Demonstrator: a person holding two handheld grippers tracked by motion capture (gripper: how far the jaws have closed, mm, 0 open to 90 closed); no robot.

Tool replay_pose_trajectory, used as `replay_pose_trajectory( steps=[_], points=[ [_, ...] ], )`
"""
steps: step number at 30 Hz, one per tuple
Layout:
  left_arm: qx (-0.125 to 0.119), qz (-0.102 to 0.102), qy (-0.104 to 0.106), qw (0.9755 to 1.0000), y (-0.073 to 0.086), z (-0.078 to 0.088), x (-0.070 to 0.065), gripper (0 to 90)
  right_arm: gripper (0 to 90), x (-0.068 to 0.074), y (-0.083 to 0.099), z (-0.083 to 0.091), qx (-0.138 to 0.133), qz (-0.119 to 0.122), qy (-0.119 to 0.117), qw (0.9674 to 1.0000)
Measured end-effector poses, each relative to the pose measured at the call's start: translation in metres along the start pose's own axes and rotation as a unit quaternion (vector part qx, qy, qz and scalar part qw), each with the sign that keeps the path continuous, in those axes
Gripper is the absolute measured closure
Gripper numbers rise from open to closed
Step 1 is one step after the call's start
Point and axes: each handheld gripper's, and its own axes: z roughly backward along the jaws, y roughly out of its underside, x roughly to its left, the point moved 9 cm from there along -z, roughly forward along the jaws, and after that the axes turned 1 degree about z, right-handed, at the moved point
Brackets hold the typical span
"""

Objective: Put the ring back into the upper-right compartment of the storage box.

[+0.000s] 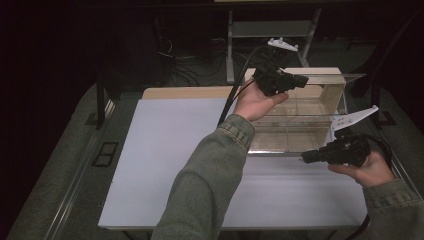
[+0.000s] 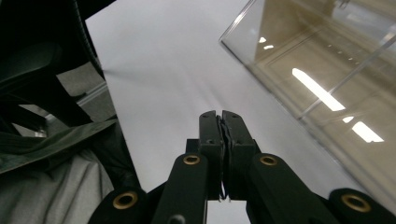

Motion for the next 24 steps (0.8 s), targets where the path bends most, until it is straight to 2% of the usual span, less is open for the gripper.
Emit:
replay_pose_trajectory(
  steps=[8, 12, 24],
  points=[
    [-0.001, 0.002, -0.002, 1.0000, 0.000, 0.000, 0.000, 89.1, 87.1, 0.000, -0.017, 0.016, -0.010, 0.010, 0.003, 0.9999],
    [-0.001, 0.002, -0.002, 1.0000, 0.000, 0.000, 0.000, 89.1, 87.1, -0.002, -0.025, 0.023, -0.015, 0.019, 0.012, 0.9996],
    [0.002, 0.001, -0.006, 1.0000, 0.000, 0.002, 0.000, 89.1, 87.1, -0.009, -0.050, 0.043, -0.042, 0.028, 0.022, 0.9985]
  ],
)
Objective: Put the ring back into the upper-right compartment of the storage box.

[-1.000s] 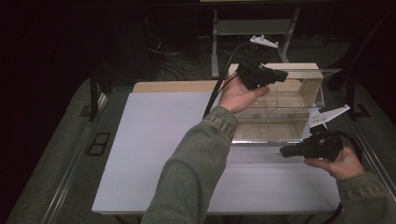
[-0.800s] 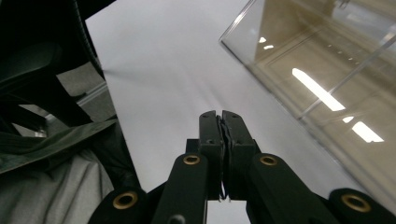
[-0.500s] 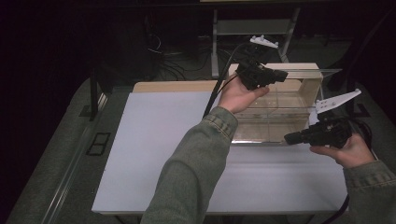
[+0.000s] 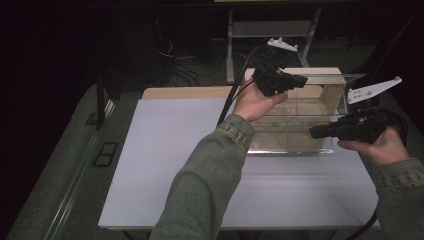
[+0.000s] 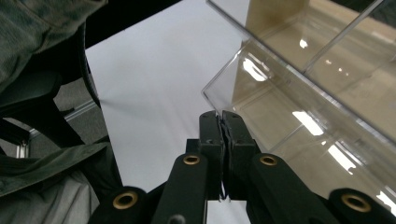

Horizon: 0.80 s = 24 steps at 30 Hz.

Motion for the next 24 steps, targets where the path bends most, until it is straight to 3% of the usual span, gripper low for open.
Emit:
replay_pose_trajectory(
  steps=[15, 24],
  points=[
    [0.001, 0.000, -0.002, 1.0000, 0.000, 0.000, 0.000, 89.1, 87.1, -0.019, -0.026, 0.017, -0.010, 0.004, 0.027, 0.9996],
    [0.001, 0.000, -0.002, 1.0000, 0.000, 0.001, 0.000, 89.1, 87.1, -0.037, -0.042, 0.021, -0.006, -0.001, 0.056, 0.9984]
  ],
)
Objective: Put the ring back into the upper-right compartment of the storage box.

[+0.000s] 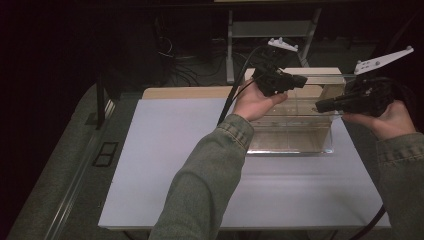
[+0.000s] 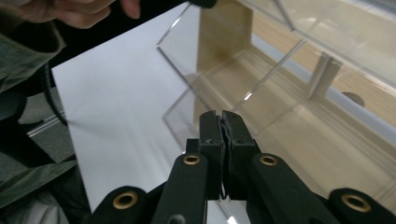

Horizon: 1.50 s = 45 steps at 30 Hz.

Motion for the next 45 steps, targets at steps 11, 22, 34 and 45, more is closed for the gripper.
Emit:
replay_pose_trajectory(
  steps=[11, 22, 34, 45],
  points=[
    [-0.001, -0.001, 0.001, 1.0000, 0.000, -0.001, 0.000, 89.1, 87.1, -0.022, 0.001, -0.013, -0.014, -0.006, 0.017, 0.9997],
    [-0.003, 0.000, 0.003, 1.0000, 0.000, -0.001, 0.000, 89.1, 87.0, -0.029, 0.012, -0.027, -0.011, -0.002, 0.033, 0.9994],
    [-0.004, 0.000, 0.003, 1.0000, 0.000, -0.001, 0.000, 89.1, 82.7, -0.028, 0.017, -0.031, -0.018, 0.006, 0.053, 0.9984],
    [-0.004, -0.001, 0.003, 1.0000, 0.000, 0.000, 0.000, 89.1, 63.4, -0.017, 0.020, -0.029, -0.032, -0.010, 0.057, 0.9978]
  ],
)
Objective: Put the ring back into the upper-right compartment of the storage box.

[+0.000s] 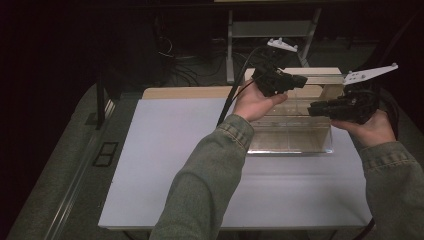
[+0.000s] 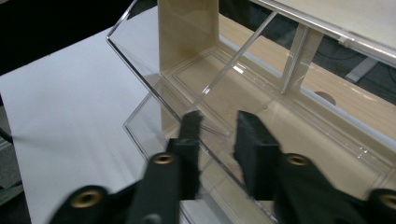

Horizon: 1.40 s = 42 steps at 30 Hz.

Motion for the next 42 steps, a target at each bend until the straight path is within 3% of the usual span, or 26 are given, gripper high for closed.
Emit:
replay_pose_trajectory(
  steps=[9, 12, 15, 21, 24, 32, 42],
  points=[
    [0.000, 0.000, -0.001, 1.0000, 0.000, 0.001, 0.000, 89.0, 34.5, 0.009, 0.014, 0.005, -0.016, -0.046, -0.015, 0.9987],
    [0.000, 0.000, -0.001, 1.0000, 0.000, 0.001, 0.000, 89.0, 23.4, 0.013, 0.017, 0.008, -0.042, -0.055, -0.010, 0.9975],
    [0.001, -0.001, -0.003, 1.0000, 0.000, 0.001, 0.000, 89.0, 17.0, 0.017, 0.020, 0.010, -0.064, -0.051, -0.001, 0.9966],
    [0.001, 0.000, -0.002, 1.0000, 0.001, 0.002, 0.000, 89.0, 11.0, 0.034, 0.026, 0.011, -0.064, -0.039, -0.015, 0.9971],
    [0.000, 0.001, -0.003, 1.0000, 0.001, 0.002, 0.001, 89.0, 0.4, 0.041, 0.029, 0.009, -0.061, -0.037, -0.021, 0.9972],
    [-0.002, 0.003, -0.003, 1.0000, 0.002, 0.004, 0.001, 89.0, 0.3, 0.059, 0.045, 0.001, -0.062, -0.029, -0.034, 0.9971],
    [-0.001, 0.000, -0.003, 1.0000, 0.003, 0.005, 0.002, 89.0, 0.3, 0.076, 0.076, -0.017, -0.050, -0.037, -0.053, 0.9967]
  ],
)
